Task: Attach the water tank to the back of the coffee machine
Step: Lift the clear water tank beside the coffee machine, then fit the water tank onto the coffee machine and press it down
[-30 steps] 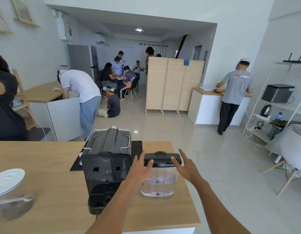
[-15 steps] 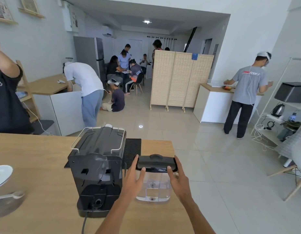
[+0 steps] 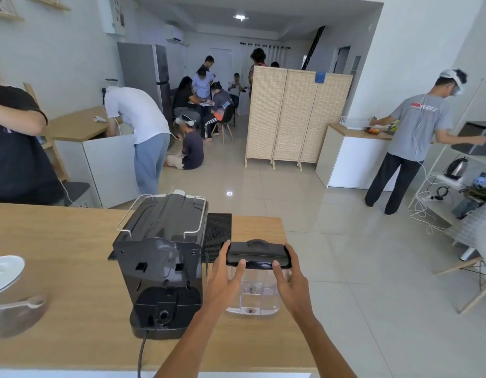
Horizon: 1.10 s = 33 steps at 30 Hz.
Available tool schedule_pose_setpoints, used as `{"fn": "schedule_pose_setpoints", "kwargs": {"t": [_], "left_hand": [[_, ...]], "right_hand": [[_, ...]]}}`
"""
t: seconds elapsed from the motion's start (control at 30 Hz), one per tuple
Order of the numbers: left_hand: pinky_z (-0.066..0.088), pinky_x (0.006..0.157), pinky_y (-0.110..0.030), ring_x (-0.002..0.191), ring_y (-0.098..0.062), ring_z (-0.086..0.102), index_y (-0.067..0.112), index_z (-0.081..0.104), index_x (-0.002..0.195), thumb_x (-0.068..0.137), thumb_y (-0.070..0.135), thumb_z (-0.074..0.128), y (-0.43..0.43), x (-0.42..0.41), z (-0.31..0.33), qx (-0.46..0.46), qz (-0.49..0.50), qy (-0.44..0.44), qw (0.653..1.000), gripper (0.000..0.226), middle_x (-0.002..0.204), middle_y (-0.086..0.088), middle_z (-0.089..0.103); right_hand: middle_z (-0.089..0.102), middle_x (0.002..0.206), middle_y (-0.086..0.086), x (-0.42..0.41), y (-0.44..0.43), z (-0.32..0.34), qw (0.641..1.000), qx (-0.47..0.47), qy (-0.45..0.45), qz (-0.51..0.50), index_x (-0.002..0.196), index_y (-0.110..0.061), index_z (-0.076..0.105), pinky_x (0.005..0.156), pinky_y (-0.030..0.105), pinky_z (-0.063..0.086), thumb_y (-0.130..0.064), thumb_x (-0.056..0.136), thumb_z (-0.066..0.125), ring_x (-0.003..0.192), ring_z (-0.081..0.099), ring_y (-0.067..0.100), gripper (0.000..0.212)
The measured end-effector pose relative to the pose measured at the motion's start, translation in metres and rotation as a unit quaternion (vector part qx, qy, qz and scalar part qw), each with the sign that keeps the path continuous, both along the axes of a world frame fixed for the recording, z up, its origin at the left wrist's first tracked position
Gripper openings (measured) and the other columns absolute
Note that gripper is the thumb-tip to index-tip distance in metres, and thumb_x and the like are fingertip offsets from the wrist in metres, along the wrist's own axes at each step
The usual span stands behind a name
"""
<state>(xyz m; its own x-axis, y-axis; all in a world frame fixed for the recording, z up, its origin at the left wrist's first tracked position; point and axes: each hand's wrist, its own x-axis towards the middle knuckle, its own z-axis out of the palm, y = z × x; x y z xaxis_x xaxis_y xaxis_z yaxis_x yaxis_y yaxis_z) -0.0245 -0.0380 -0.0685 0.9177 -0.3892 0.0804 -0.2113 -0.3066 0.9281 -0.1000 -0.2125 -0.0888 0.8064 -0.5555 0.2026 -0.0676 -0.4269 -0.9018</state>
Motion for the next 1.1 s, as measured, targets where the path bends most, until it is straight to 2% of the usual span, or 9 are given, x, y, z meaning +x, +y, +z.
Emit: {"fn": "schedule_pose_setpoints", "kwargs": {"t": [0.07, 0.2, 0.47, 0.63, 0.7, 0.77, 0.9, 1.03, 1.1], "left_hand": [[0.028, 0.111, -0.045, 0.146, -0.017, 0.028, 0.06, 0.007, 0.146, 0.09, 0.068, 0.043, 0.001, 0.0, 0.001, -0.004, -0.007, -0.002, 1.0, 0.068, 0.163, 0.015, 0.018], [0.026, 0.112, -0.044, 0.148, -0.015, 0.022, 0.057, 0.005, 0.149, 0.09, 0.066, 0.046, 0.001, 0.0, 0.002, -0.01, -0.012, -0.01, 1.0, 0.072, 0.163, 0.019, 0.015], [0.027, 0.112, -0.045, 0.149, -0.018, 0.021, 0.048, 0.005, 0.153, 0.087, 0.066, 0.053, 0.004, 0.003, 0.003, 0.007, -0.028, -0.017, 0.999, 0.083, 0.164, 0.015, 0.016], [0.027, 0.113, -0.046, 0.149, -0.021, 0.021, 0.041, 0.005, 0.155, 0.088, 0.059, 0.056, 0.005, 0.004, 0.007, 0.025, -0.04, -0.032, 0.998, 0.085, 0.164, 0.011, 0.016], [0.026, 0.113, -0.047, 0.15, -0.02, 0.018, 0.041, 0.006, 0.155, 0.088, 0.057, 0.057, 0.008, 0.004, 0.008, 0.025, -0.043, -0.037, 0.998, 0.086, 0.163, 0.013, 0.015], [0.026, 0.113, -0.048, 0.15, -0.02, 0.018, 0.045, 0.006, 0.154, 0.087, 0.061, 0.057, 0.01, 0.005, 0.008, 0.023, -0.045, -0.034, 0.998, 0.086, 0.164, 0.013, 0.016], [0.029, 0.111, -0.049, 0.15, -0.022, 0.021, 0.047, 0.007, 0.154, 0.08, 0.069, 0.054, 0.012, 0.002, 0.01, 0.026, -0.044, -0.027, 0.998, 0.091, 0.164, 0.009, 0.019], [0.034, 0.106, -0.046, 0.146, -0.025, 0.029, 0.047, 0.007, 0.154, 0.081, 0.066, 0.055, 0.012, -0.001, 0.021, 0.03, -0.042, -0.036, 0.998, 0.089, 0.164, 0.007, 0.021], [0.036, 0.104, -0.048, 0.145, -0.027, 0.032, 0.048, 0.007, 0.153, 0.082, 0.066, 0.053, 0.011, -0.001, 0.029, 0.044, -0.046, -0.047, 0.997, 0.087, 0.164, 0.008, 0.02]], "right_hand": [[0.05, 0.15, -0.023, -0.001, 0.002, 0.002, 1.0, -0.002, 0.001, -0.001, 0.149, -0.057, 0.027, 0.112, 0.042, 0.045, -0.059, 0.095, 0.053, 0.131, 0.057, 0.016, 0.06], [0.048, 0.152, -0.022, -0.003, 0.004, 0.006, 1.0, 0.003, -0.005, -0.001, 0.149, -0.056, 0.029, 0.116, 0.035, 0.04, -0.053, 0.097, 0.055, 0.139, 0.049, 0.011, 0.058], [0.048, 0.154, -0.019, -0.005, 0.006, 0.008, 1.0, 0.005, -0.002, 0.001, 0.149, -0.058, 0.027, 0.117, 0.036, 0.04, -0.054, 0.096, 0.056, 0.14, 0.049, 0.011, 0.06], [0.052, 0.149, -0.017, -0.006, 0.007, 0.007, 1.0, -0.014, -0.007, -0.002, 0.142, -0.068, 0.024, 0.111, 0.043, 0.047, -0.067, 0.09, 0.055, 0.13, 0.057, 0.012, 0.061], [0.05, 0.151, -0.018, -0.006, 0.006, 0.007, 1.0, -0.026, -0.003, 0.008, 0.148, -0.061, 0.025, 0.111, 0.044, 0.047, -0.071, 0.085, 0.058, 0.132, 0.055, 0.01, 0.071], [0.05, 0.151, -0.018, -0.007, 0.005, 0.007, 0.999, -0.042, 0.001, 0.015, 0.152, -0.052, 0.025, 0.111, 0.041, 0.046, -0.067, 0.084, 0.066, 0.136, 0.052, 0.009, 0.081], [0.056, 0.145, -0.018, -0.008, 0.006, 0.014, 0.998, -0.063, 0.003, 0.015, 0.152, -0.049, 0.028, 0.108, 0.031, 0.048, -0.055, 0.085, 0.073, 0.13, 0.056, 0.005, 0.081], [0.062, 0.138, -0.016, -0.009, 0.004, 0.021, 0.997, -0.073, 0.001, 0.003, 0.153, -0.046, 0.028, 0.097, 0.034, 0.055, -0.055, 0.085, 0.072, 0.117, 0.065, 0.013, 0.082], [0.064, 0.135, -0.013, -0.01, 0.004, 0.026, 0.997, -0.073, 0.001, -0.008, 0.154, -0.044, 0.028, 0.09, 0.029, 0.055, -0.056, 0.085, 0.071, 0.108, 0.067, 0.014, 0.082]]}}
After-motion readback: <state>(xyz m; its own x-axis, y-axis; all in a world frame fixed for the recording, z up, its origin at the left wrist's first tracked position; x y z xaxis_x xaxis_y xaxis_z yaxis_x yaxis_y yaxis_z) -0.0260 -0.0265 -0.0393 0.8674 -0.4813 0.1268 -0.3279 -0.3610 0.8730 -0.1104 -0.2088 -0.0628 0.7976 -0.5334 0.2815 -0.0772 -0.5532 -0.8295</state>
